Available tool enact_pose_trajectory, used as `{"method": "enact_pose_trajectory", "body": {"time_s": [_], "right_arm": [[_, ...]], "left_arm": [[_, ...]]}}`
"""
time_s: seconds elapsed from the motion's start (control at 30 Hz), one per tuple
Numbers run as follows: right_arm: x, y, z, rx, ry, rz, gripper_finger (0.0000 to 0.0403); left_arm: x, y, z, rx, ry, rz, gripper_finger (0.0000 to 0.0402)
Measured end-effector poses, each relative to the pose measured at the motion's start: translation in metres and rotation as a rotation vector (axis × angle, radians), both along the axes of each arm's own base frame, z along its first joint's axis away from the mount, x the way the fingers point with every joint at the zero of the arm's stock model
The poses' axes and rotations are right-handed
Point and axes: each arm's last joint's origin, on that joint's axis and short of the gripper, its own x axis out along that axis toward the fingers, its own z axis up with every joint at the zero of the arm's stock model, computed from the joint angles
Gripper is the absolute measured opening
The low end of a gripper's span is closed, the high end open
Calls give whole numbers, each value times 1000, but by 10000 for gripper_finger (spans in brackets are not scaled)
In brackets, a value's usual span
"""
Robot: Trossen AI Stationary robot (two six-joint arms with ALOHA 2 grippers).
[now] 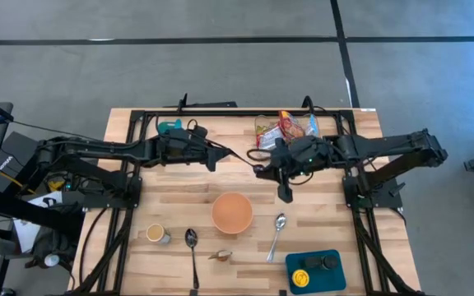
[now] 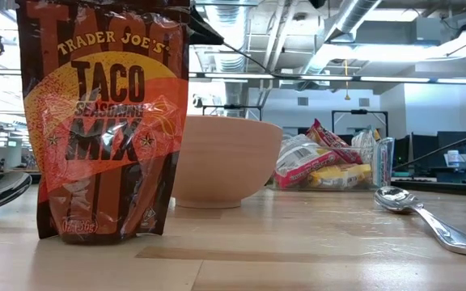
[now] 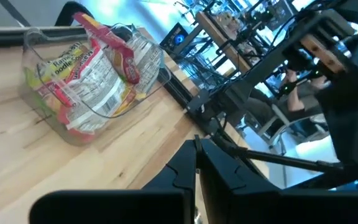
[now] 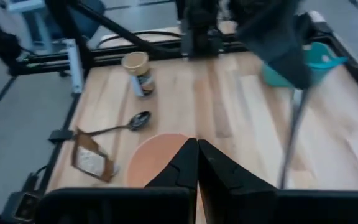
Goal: Pick & Place Food Item
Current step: Put the top black spoon into the light green bin
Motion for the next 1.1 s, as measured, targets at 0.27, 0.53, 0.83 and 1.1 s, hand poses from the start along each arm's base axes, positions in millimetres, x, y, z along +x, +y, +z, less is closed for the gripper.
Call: {"method": "enact_pose_trajectory", "body": {"time_s": [0.27, 0.53, 0.83, 1.1], "right_arm": [[-2, -8, -3, -42, 35, -99, 0], [-2, -8, -3, -41, 34, -98, 0], [-2, -8, -3, -41, 33, -98, 0], [-2, -8, -3, -49, 36, -110, 0]], "left_arm": [[-17, 7, 13, 98, 12, 69, 2], [-55, 20, 29, 230, 105, 200, 3], [-94, 27, 41, 319, 181, 402, 3], [-114, 30, 37, 328, 286, 485, 4]]}}
